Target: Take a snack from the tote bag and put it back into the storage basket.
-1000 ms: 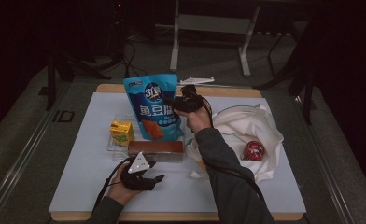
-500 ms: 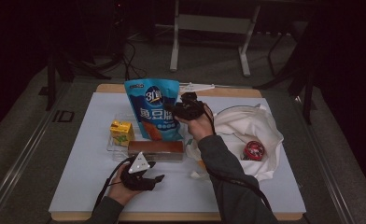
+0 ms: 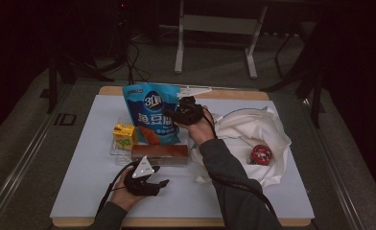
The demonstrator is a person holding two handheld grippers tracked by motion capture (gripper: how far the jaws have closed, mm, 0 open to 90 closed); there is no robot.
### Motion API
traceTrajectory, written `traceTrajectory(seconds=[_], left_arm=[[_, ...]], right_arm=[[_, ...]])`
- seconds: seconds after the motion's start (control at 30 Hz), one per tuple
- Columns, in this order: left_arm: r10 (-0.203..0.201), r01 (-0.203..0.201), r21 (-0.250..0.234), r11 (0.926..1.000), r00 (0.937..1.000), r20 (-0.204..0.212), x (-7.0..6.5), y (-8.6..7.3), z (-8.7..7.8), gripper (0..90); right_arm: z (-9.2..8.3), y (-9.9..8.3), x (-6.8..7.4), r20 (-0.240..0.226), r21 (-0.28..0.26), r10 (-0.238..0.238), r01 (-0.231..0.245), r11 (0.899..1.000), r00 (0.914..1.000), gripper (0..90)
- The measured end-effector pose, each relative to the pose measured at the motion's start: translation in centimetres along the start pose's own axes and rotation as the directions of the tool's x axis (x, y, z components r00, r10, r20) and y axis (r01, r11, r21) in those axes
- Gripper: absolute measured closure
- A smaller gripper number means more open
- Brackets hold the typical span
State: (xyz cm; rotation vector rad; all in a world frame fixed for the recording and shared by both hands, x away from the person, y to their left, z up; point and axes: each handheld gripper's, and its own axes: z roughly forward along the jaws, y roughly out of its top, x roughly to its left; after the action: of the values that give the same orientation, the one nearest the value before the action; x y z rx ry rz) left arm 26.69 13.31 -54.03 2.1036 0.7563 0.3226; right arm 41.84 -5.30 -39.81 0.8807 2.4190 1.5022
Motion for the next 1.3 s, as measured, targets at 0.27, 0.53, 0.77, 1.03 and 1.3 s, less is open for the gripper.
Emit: traceTrajectory(seconds=[0.27,0.53,0.77,1.03,1.3], left_arm=[[-0.011,0.011,-0.003,0.9999,0.9999,0.001,0.1,0.0,0.0,37.5],[-0.012,0.012,-0.002,0.9999,0.9999,0.002,0.1,0.0,0.0,37.5],[-0.014,0.014,0.0,0.9999,0.9999,0.001,0.1,0.0,0.1,37.5],[-0.009,0.009,0.0,1.0,1.0,0.001,0.1,0.0,0.0,37.5],[-0.011,0.011,-0.001,0.9999,0.9999,0.001,0.1,0.0,0.1,37.5]], right_arm=[[-2.2,-0.1,-0.3,0.0,0.036,-0.067,0.067,0.997,0.9978,69.4],[-3.9,-1.5,-0.2,0.004,0.117,-0.129,0.128,0.985,0.9916,64.8],[-3.5,-2.4,-0.6,0.048,0.191,-0.142,0.131,0.973,0.9886,71.8],[-1.8,-3.1,-0.9,0.091,0.273,-0.134,0.104,0.956,0.9868,80.7],[-0.7,-3.6,-0.9,0.134,0.318,-0.137,0.089,0.944,0.9814,86.4]])
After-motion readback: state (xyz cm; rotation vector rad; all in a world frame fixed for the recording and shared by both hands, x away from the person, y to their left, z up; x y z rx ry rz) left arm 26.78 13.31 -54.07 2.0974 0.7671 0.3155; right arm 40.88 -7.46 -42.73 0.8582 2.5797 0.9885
